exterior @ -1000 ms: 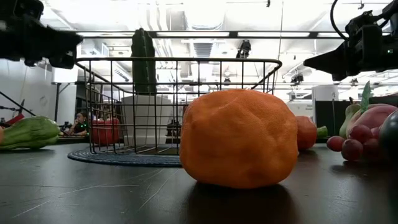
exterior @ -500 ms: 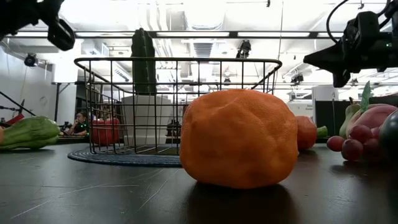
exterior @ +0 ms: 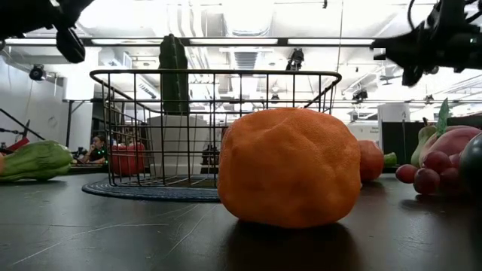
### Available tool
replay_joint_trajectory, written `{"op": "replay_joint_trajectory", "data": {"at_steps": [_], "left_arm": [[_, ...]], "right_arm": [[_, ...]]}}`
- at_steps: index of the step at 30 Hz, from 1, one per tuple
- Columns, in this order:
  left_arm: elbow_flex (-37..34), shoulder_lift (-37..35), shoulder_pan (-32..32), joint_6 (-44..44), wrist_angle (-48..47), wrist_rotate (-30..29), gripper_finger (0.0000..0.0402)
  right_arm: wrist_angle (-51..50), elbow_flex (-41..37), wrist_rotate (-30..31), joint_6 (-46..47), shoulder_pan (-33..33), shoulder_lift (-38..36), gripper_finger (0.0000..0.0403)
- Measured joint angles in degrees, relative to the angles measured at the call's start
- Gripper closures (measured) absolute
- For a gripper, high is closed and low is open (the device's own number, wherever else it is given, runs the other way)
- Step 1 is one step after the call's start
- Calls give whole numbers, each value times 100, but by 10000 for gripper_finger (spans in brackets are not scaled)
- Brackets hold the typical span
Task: Build produce basket
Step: Put the chayote into the wire basket
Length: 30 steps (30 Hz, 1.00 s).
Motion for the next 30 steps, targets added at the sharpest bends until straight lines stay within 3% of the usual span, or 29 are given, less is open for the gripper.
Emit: {"op": "replay_joint_trajectory", "data": {"at_steps": [6,18,25,30], "left_arm": [[0,492,2,-342,-6,-843,398],[679,1882,2,-1622,-322,-1210,398],[2031,2259,0,-2044,-2353,-1704,401],[3322,2394,2,-3129,-5134,-2085,401]], "right_arm": [[920,2,-275,-803,0,172,394],[1168,4,-459,-1682,0,313,394],[1149,4,-457,-1982,0,313,394],[1049,4,-454,-1997,0,311,394]]}}
